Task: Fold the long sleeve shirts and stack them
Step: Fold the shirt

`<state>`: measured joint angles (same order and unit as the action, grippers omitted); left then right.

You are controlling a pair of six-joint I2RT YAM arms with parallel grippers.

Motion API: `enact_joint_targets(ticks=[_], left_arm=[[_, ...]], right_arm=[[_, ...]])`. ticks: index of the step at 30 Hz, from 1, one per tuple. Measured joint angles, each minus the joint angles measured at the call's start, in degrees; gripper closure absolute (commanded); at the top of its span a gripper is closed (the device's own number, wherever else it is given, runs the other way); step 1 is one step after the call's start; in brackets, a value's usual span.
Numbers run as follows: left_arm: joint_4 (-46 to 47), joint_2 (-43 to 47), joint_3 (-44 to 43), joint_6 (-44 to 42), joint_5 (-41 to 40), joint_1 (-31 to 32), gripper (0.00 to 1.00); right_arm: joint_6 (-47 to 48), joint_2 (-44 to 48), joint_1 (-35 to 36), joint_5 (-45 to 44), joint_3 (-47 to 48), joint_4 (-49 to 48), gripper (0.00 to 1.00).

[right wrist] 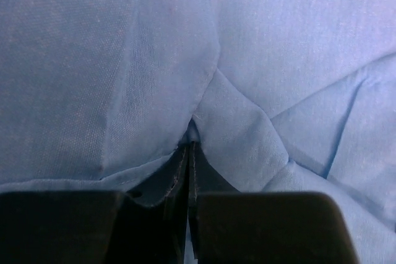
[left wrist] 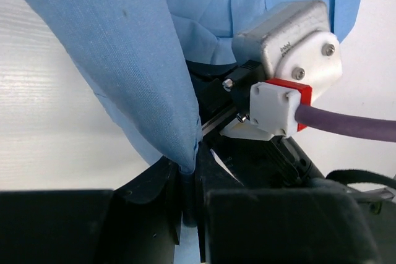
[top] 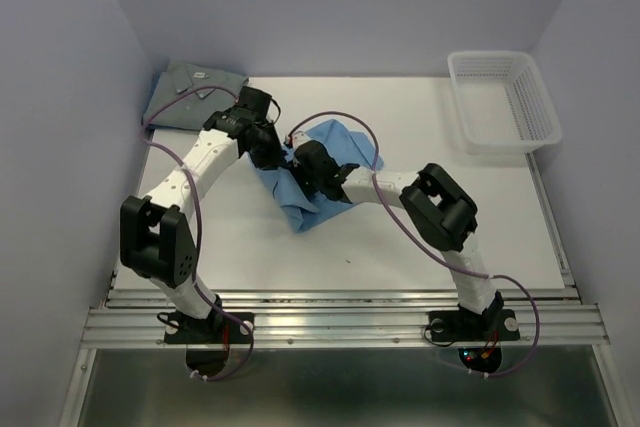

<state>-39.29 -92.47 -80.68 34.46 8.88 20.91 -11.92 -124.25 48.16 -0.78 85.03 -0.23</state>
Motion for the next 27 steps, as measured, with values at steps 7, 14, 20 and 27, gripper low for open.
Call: enact_joint_targets(ticks=[7,14,20,27], left_arm=[[1.46,-1.53,-0.46,-0.83,-0.11,0.85,1.0],[1.75,-3.3,-0.46,-1.95,-0.07,1.03,1.0],[1.07,-4.98,-2.8,-2.67,0.15,1.14,1.0],[0.0,-8.02,-7.21,-3.61,0.07,2.12,1.0]], right_arm=[[-1.84,2.75,-0.83,-10.49,-0.48,5.84,0.85],[-1.92,13.25,-3.85,-13.79,-3.96,7.96,0.85],[-2.4,22.01,-9.94,-14.67,-10.45,7.8,0.89],[-2.64,22.51,-17.92,-11.08,-19.56,8.74,0.95]])
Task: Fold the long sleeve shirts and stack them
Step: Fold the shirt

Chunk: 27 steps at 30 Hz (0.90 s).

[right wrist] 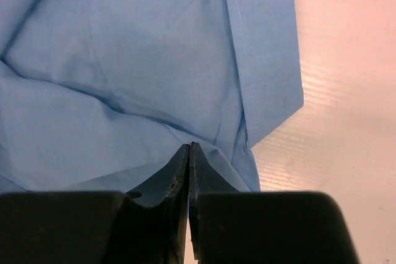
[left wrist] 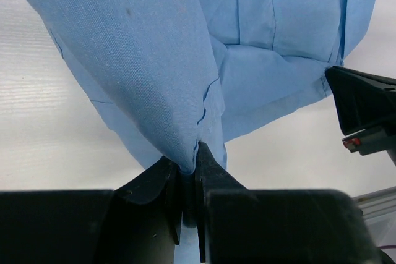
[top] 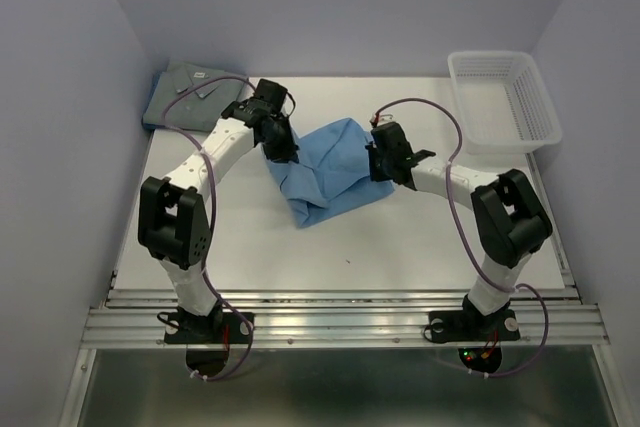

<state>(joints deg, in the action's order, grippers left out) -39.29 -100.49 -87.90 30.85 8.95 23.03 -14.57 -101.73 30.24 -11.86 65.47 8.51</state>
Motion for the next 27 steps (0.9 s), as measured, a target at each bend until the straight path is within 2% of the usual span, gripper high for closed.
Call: enact_joint_targets(ticks=[12,27], left_arm=[[-3.34,-7.13,-9.07,-0.83,-0.04,2.05,1.0],[-9.84,-27.02,-34.99,-1.07,1.6,6.4,1.0]], right_arm=[[-0.28,-5.73,-3.23,2.67,-1.25,-2.6,0.99],[-0.28,-6.32,-3.56,6.99,-1.57,-5.44,0.99]])
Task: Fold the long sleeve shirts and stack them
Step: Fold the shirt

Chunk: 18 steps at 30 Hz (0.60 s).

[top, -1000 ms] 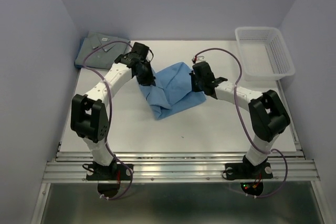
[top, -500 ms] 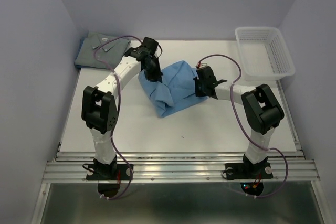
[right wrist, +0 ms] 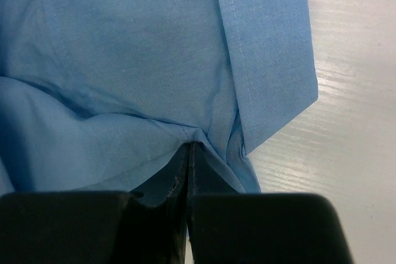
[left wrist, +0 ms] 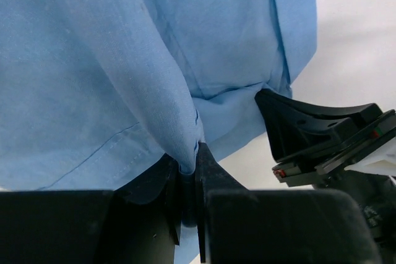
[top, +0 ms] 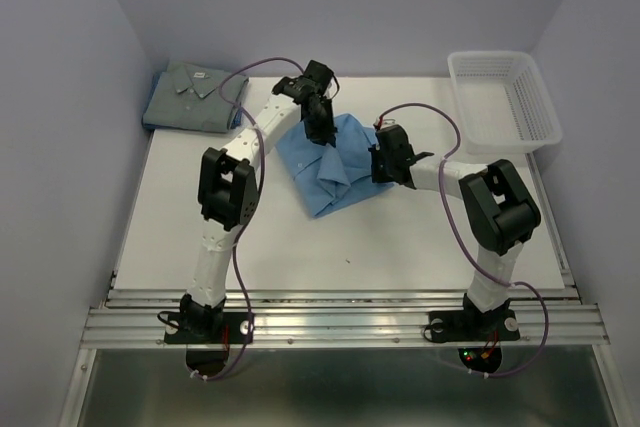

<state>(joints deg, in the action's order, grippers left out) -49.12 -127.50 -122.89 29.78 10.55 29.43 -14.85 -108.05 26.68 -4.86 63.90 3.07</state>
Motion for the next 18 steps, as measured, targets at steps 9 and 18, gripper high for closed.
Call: enact_joint_targets(ticks=[9,18], left_arm=[[0.81,-5.73,-5.09,0.09,6.56,1.31,1.0],[5.95,-9.25,-7.19,2.73,12.26,1.2,1.0]], right_arm=[[-0.17,0.02,-0.7,2.14,-0.42,-0.85,0.99],[-0.2,0.07,-0.79,2.51,-0.7,-1.42,0.99]])
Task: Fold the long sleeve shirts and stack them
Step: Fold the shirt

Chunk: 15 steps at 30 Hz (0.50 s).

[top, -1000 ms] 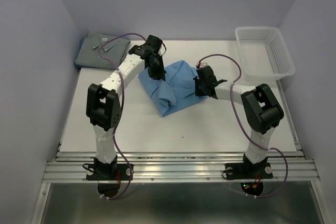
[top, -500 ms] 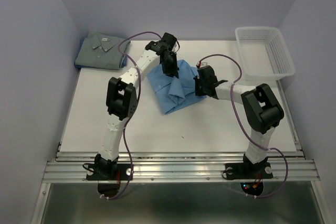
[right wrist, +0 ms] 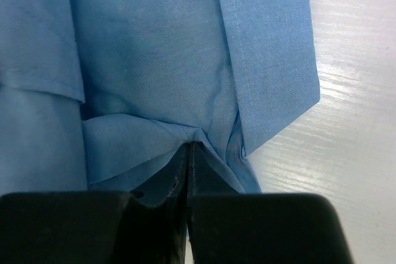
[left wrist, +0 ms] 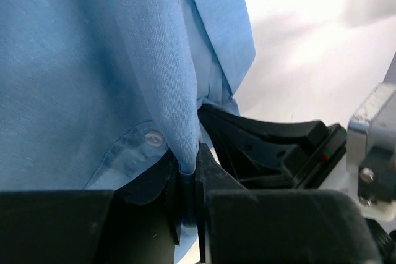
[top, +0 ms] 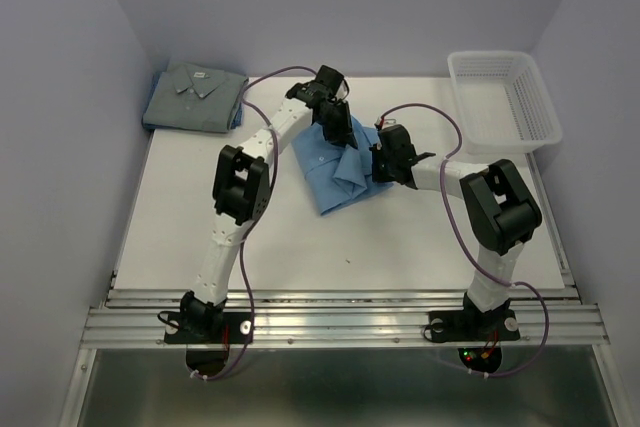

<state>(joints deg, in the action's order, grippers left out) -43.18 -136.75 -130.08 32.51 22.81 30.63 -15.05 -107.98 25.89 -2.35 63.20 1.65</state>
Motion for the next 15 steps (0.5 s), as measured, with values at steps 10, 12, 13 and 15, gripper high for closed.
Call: enact_joint_targets(ticks=[10,12,13,15], left_arm=[[3.8,-3.06,-0.09,3.63,2.08,-1.14,1.0],[5.05,-3.85,-0.09,4.72,2.93,-1.22,1.0],[5.79,-4.24,-0.09,5.33,3.26,-1.25,0.93],[7.76,-5.09,-0.09,6.6,3.87,-1.27,0.92]], right_arm=[[-0.2,0.07,0.0,0.04,-0.2,-0.31,0.99],[-0.2,0.11,0.0,0.24,-0.26,-0.39,0.99],[-0.2,0.11,-0.02,0.48,-0.26,-0.42,0.99],[-0.22,0.11,-0.04,0.81,-0.31,-0.46,0.99]])
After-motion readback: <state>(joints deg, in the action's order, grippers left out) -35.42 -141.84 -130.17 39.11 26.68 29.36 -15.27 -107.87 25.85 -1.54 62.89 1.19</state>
